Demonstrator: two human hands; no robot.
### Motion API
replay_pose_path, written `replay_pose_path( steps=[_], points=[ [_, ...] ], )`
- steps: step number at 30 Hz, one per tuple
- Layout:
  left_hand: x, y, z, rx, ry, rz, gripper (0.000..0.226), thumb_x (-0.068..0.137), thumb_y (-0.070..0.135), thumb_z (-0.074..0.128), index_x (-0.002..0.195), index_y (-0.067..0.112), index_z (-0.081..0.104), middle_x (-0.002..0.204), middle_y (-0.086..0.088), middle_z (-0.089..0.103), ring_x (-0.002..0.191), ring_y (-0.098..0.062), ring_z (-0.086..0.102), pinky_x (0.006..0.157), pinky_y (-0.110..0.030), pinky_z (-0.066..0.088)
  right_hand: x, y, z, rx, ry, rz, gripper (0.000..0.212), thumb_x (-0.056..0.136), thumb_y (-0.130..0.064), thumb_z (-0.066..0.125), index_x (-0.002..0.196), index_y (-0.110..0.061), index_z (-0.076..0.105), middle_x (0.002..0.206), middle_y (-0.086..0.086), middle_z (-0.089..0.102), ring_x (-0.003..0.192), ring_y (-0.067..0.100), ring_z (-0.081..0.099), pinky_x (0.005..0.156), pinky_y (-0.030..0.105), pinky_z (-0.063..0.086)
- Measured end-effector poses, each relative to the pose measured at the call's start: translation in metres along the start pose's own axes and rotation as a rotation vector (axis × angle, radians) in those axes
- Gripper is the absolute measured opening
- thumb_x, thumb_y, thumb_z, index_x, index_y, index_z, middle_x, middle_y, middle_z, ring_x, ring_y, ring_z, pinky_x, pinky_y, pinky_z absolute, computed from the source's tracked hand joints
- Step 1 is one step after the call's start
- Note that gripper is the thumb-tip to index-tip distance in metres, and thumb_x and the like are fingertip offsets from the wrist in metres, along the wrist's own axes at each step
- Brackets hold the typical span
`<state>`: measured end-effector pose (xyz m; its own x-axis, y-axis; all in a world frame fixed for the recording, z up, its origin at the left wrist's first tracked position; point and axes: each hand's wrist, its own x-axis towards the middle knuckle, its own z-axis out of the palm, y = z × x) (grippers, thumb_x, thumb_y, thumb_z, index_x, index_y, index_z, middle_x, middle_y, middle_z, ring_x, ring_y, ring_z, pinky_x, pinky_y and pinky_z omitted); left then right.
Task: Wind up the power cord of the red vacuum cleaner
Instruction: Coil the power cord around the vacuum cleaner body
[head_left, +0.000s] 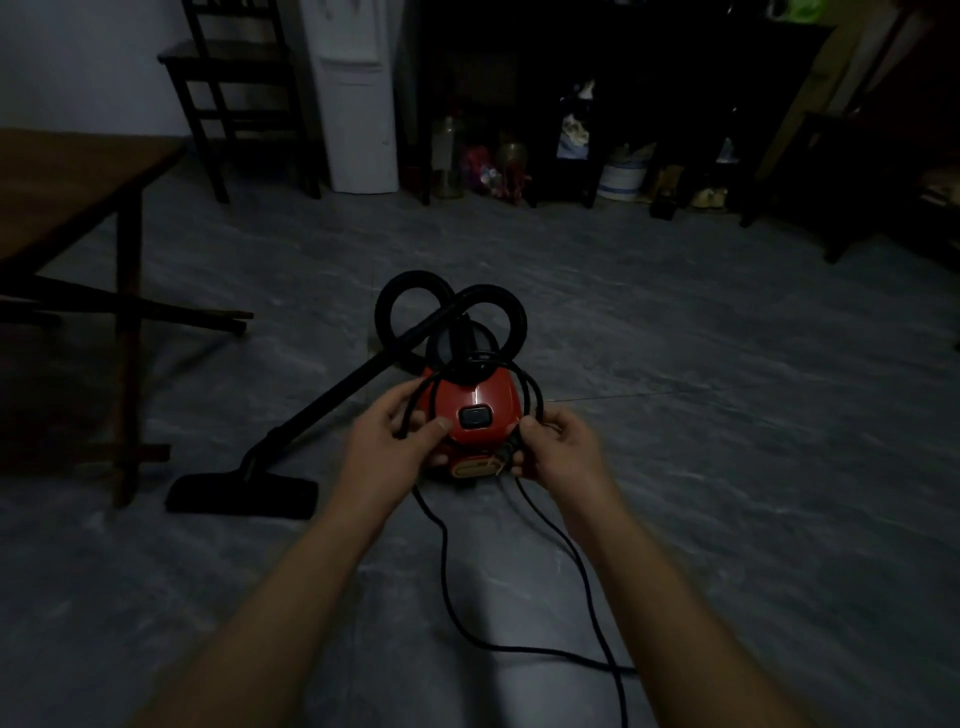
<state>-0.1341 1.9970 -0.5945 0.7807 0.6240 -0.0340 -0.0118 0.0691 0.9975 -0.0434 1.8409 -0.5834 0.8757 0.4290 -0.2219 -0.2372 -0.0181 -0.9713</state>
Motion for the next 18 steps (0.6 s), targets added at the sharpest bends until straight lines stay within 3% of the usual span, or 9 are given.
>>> replay_pose_path(
  steps=[3, 7, 10, 14, 18],
  points=[
    [-0.003, 0.000, 0.002, -0.028, 0.033, 0.045, 0.050, 0.088, 0.002, 0.068, 0.128, 0.032, 0.061, 0.101, -0.012, 0.068, 0.093, -0.026, 0.072, 0.065, -0.032, 0.061, 0.001, 0.003, 0.003, -0.104, 0.001, -0.092, 0.020, 0.097, -0.005, 0.057, 0.115, -0.013, 0.058, 0.088, 0.010, 0.068, 0.067, 0.016, 0.063, 0.056, 0.022, 0.056],
    [-0.003, 0.001, 0.001, 0.003, 0.056, 0.086, 0.049, 0.092, 0.003, 0.064, 0.134, 0.028, 0.058, 0.108, -0.006, 0.068, 0.097, -0.027, 0.071, 0.065, -0.034, 0.062, 0.006, 0.009, 0.001, -0.284, 0.013, -0.238, 0.029, 0.090, -0.007, 0.066, 0.102, -0.033, 0.062, 0.089, -0.001, 0.069, 0.079, 0.015, 0.066, 0.073, 0.032, 0.058],
    [-0.002, 0.005, -0.002, 0.024, 0.037, 0.102, 0.046, 0.095, 0.004, 0.058, 0.134, 0.029, 0.059, 0.128, -0.003, 0.065, 0.110, -0.025, 0.067, 0.072, -0.036, 0.062, 0.009, 0.011, -0.005, -0.432, 0.024, -0.222, 0.033, 0.086, -0.010, 0.071, 0.114, -0.025, 0.064, 0.094, -0.002, 0.067, 0.086, 0.026, 0.068, 0.080, 0.043, 0.060],
    [-0.001, 0.007, -0.006, 0.122, -0.003, 0.082, 0.043, 0.096, 0.006, 0.055, 0.130, 0.031, 0.064, 0.130, 0.005, 0.065, 0.121, -0.017, 0.061, 0.097, -0.050, 0.054, 0.010, 0.012, -0.004, -0.491, 0.021, -0.255, 0.041, 0.084, -0.016, 0.074, 0.122, -0.026, 0.062, 0.093, -0.010, 0.063, 0.084, 0.024, 0.067, 0.080, 0.046, 0.060],
    [-0.004, 0.009, -0.004, 0.171, -0.107, 0.033, 0.040, 0.097, 0.004, 0.053, 0.126, 0.028, 0.067, 0.121, 0.005, 0.070, 0.110, -0.014, 0.067, 0.089, -0.050, 0.058, 0.012, 0.014, -0.004, -0.574, 0.006, -0.299, 0.039, 0.084, -0.028, 0.074, 0.122, -0.030, 0.064, 0.103, -0.011, 0.063, 0.086, 0.014, 0.066, 0.081, 0.043, 0.060]
  ],
)
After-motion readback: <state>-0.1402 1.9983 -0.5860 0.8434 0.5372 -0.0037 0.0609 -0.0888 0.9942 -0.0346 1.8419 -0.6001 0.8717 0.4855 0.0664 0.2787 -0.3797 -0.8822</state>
